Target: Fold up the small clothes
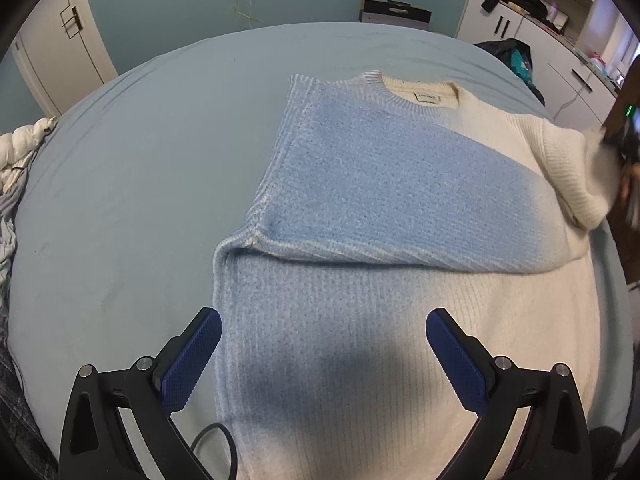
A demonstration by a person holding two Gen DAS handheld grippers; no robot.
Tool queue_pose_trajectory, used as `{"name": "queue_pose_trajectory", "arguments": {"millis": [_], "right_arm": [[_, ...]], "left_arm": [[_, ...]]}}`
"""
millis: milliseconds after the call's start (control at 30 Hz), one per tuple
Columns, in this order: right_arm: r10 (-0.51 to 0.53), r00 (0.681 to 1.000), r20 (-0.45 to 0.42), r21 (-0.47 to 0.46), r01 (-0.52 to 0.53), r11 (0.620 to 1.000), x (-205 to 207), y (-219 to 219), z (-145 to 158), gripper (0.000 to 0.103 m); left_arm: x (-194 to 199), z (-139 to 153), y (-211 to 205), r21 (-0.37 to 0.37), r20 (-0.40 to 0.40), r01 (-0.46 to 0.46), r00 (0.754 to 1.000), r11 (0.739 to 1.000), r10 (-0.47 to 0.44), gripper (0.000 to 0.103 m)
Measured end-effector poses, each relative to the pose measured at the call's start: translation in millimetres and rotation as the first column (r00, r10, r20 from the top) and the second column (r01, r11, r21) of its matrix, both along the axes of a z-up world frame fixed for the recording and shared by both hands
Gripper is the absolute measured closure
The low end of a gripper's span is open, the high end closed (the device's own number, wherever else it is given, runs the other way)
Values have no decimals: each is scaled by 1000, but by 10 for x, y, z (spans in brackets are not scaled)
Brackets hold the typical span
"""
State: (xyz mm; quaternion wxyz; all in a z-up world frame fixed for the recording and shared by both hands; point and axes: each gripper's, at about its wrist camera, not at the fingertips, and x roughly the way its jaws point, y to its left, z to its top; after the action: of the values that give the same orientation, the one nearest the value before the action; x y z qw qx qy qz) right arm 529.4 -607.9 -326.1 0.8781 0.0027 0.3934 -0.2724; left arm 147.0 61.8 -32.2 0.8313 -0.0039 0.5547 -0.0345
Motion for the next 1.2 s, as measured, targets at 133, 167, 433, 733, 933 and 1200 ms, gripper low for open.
{"name": "queue_pose_trajectory", "arguments": {"millis": [133, 167, 433, 733, 933, 1200], "right_arm": [[49, 984, 171, -301, 5, 954, -165, 456, 928, 92], [56, 980, 191, -356, 16, 934, -165, 503, 987, 92], [267, 962, 57, -586, -184, 790, -284, 1371, 959, 92], [688, 611, -391, -388, -788, 478, -1304, 3283, -691, 36], [738, 627, -249, 205, -711, 673, -1987, 3241, -984, 30], [436, 898, -57, 153, -424, 893, -2264, 2186, -810, 24]], "left_arm": [[-79, 80, 0, -10, 21, 8, 1000, 1000, -8, 0], [-97, 113, 11, -9, 33, 6, 999, 1000, -5, 0], [-97, 192, 181, -28, 68, -49, 996, 998, 50, 0], [-92, 183, 342, -18, 110, -114, 987, 993, 115, 0], [-82, 148, 409, -58, 104, -134, 985, 989, 140, 0], [48, -78, 81, -163, 45, -54, 997, 985, 62, 0]]}}
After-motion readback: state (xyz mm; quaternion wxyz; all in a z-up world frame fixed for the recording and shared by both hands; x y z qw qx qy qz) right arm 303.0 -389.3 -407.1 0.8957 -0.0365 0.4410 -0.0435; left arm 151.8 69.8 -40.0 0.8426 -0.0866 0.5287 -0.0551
